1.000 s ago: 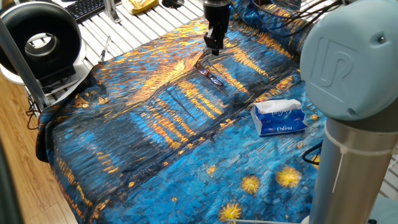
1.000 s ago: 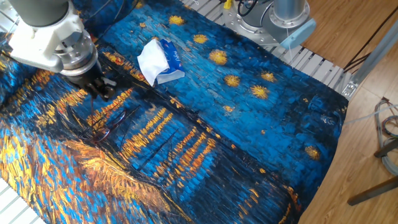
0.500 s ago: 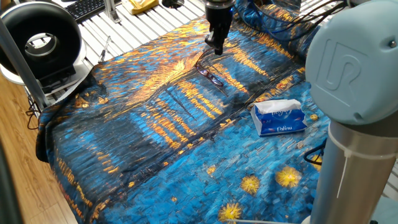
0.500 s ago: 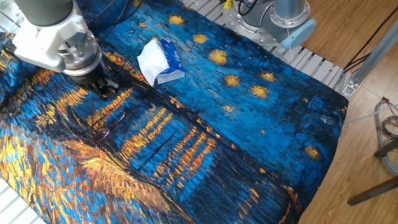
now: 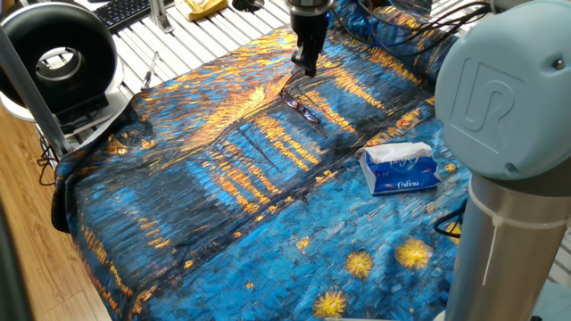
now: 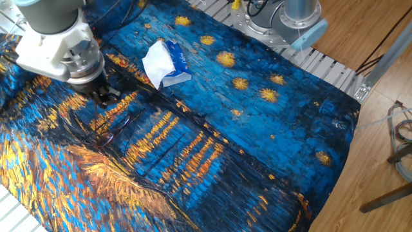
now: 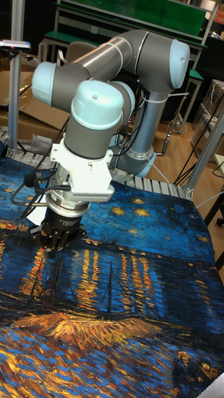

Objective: Unfold the leg of the glasses (with one hand)

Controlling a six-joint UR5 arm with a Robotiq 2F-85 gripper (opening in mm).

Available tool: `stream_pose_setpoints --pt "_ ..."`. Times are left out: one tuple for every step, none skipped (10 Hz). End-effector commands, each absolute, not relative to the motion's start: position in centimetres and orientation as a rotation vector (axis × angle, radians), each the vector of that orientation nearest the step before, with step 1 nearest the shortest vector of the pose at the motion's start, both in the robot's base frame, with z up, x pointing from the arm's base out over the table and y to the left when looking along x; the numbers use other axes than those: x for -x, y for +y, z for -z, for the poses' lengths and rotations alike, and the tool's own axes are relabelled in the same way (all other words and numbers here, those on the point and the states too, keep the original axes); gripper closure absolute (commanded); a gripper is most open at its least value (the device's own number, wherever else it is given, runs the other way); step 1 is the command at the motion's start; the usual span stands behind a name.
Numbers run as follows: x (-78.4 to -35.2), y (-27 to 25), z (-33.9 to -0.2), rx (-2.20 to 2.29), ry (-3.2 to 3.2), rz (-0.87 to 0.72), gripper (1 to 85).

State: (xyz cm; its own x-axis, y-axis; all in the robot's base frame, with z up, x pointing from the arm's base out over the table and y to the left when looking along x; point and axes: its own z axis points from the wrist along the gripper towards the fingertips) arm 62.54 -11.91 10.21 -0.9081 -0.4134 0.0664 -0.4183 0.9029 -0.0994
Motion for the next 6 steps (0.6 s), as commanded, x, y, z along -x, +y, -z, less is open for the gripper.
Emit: stream_pose_setpoints --pt "-64.6 -12.8 -10.0 -0.751 -3.042 -0.246 84.7" --pt "-65.1 -12.9 -10.1 -0.76 -3.05 -0.256 84.7" --pt "-65.2 -13.1 -10.4 -0.774 -3.045 -0.272 84.7" --pt "-65.7 -13.5 -10.6 -0.8 -3.045 -0.302 84.7" --pt "-65.9 -13.6 -10.6 -0.81 -3.048 -0.313 84.7" --pt "-65.9 -13.6 -10.7 -0.805 -3.047 -0.32 84.7"
